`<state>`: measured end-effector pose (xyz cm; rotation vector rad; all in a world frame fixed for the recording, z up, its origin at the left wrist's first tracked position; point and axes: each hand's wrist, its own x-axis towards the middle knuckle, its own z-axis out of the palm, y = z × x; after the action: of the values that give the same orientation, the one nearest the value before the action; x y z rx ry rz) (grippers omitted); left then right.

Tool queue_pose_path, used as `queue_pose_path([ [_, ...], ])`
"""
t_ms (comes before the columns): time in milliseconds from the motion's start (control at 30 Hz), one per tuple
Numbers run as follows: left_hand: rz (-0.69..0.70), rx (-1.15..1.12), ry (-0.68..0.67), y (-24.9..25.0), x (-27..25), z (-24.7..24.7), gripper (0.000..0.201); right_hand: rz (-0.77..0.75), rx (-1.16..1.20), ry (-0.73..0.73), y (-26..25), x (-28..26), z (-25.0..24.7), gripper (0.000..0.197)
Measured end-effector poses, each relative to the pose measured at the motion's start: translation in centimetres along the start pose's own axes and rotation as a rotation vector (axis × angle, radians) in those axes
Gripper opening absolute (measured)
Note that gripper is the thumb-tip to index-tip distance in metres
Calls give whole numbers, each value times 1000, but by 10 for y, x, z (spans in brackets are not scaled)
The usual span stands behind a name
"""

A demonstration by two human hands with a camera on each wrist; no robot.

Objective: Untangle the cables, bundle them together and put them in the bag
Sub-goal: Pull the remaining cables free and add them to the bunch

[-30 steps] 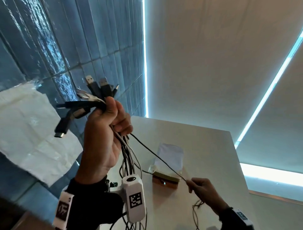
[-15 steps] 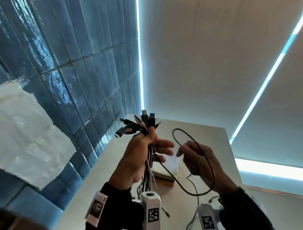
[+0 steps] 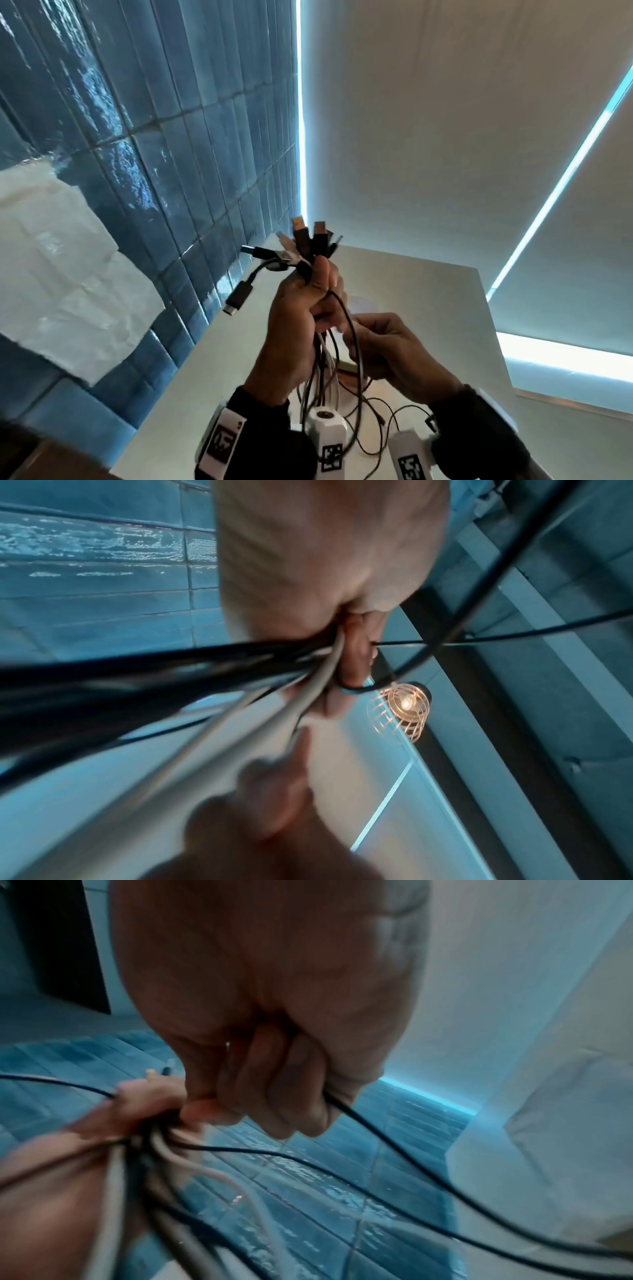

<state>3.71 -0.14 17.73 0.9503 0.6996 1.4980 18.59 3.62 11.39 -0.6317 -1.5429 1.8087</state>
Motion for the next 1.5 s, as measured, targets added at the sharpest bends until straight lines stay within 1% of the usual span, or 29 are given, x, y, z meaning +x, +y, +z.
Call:
queue_pose_path([
  [100,10,-161,-11,14,2,-6,31,13,-168,143,34,9,-15,33],
  [167,57,-167,8,24,0,-10,30,63,-319,243,60,13,-29,35],
  [233,98,-142,24,33,-4,-12,29,117,-409,293,81,14,-40,37],
  [367,89,-214,-9,48,-11,-16,31,163,-448,320,105,13,-55,36],
  [500,101,-231,-32,60,-16,-19,34,193,-571,345,135,12,-66,39],
  [633,130,-251,-34,72,-20,-20,33,354,-699,350,168,1,-78,43],
  [667,137,-237,-16,73,-20,-21,33,401,-737,357,172,-3,-80,42],
  [733,134,-205,50,72,-18,-24,34,456,-791,420,167,-4,-80,37],
  [767,123,-188,92,69,-16,-25,33,455,-762,490,156,-1,-80,34],
  [833,74,-168,170,62,-11,-27,33,379,-518,657,123,8,-77,28],
  [867,43,-173,195,58,-9,-27,33,313,-374,703,100,13,-75,25],
  [900,12,-183,207,54,-7,-27,32,233,-243,709,74,17,-71,23],
  [933,-16,-190,212,51,-5,-26,32,144,-130,677,47,19,-65,19],
  [967,-41,-187,214,48,-3,-24,31,52,-36,610,19,20,-59,17],
  [1033,-81,-165,217,42,-1,-18,31,-92,35,439,-27,16,-43,13],
  [1133,-109,-94,243,34,2,-9,32,-209,-56,212,-68,5,-16,14],
  [1233,-108,-61,247,29,4,3,34,-249,-168,51,-78,-4,5,16],
  [1267,-106,-78,235,28,3,6,34,-248,-188,23,-75,-5,10,16],
  [1333,-99,-114,218,27,2,11,33,-223,-196,28,-63,-4,11,18],
  [1433,-54,-181,169,26,0,12,32,-170,-150,110,-29,-1,1,20],
  [1500,-22,-200,151,26,2,7,31,-127,-195,202,0,-2,-10,22],
])
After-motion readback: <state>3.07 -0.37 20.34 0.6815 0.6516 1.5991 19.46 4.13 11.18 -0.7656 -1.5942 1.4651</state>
